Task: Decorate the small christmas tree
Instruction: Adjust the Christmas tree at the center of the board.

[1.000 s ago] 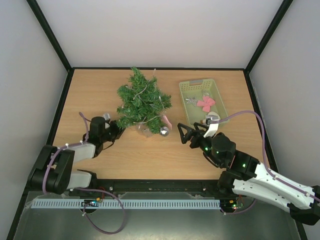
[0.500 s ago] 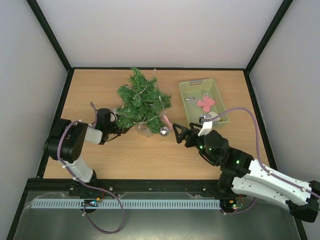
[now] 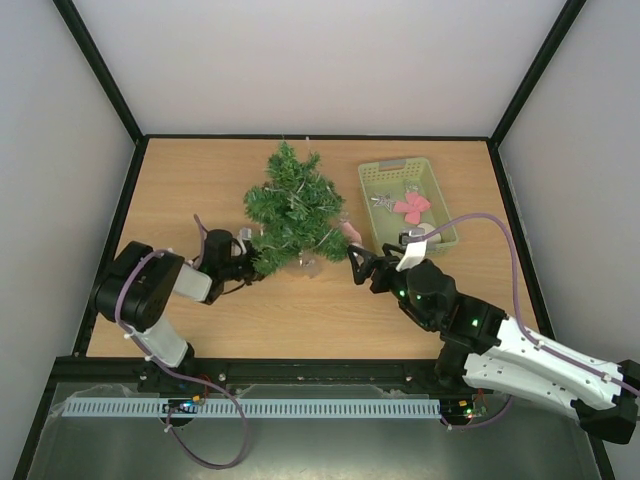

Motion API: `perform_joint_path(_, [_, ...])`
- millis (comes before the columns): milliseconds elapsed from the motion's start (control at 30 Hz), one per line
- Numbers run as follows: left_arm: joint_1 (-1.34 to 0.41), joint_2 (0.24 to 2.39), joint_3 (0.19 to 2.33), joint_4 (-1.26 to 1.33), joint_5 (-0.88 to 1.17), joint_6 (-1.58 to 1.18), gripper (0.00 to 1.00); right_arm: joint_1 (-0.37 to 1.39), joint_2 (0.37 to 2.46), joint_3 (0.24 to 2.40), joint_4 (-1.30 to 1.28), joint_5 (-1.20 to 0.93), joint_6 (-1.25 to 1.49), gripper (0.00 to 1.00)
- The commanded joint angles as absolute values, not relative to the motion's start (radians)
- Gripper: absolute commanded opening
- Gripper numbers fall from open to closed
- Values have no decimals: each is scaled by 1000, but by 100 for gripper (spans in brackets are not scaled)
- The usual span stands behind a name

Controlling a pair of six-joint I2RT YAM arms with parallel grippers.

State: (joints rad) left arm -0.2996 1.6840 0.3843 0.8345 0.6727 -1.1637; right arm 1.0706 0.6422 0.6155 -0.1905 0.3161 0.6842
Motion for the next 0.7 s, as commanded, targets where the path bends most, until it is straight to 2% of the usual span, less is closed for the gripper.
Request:
perform_joint_path(0, [-349,1632,335,869,635,-1219,31,1068,655,676,-263,406,664,98])
perform_joint_path(300, [-380,1565,235,966,565,-1308,32,1063,739,771,-422,539,666,98])
perform_joint_path(400, [-341,1464,234,849,529,-1254,37,1046,764,806,-445,553,640,98])
perform_joint_path(500, [-289,1300,243,709,486,-1200,46,995,796,856,-484,570,602,98])
perform_joint_path(667, [-200,1047,390,284,388,-978,53,875,847,920,-460,505,473,98])
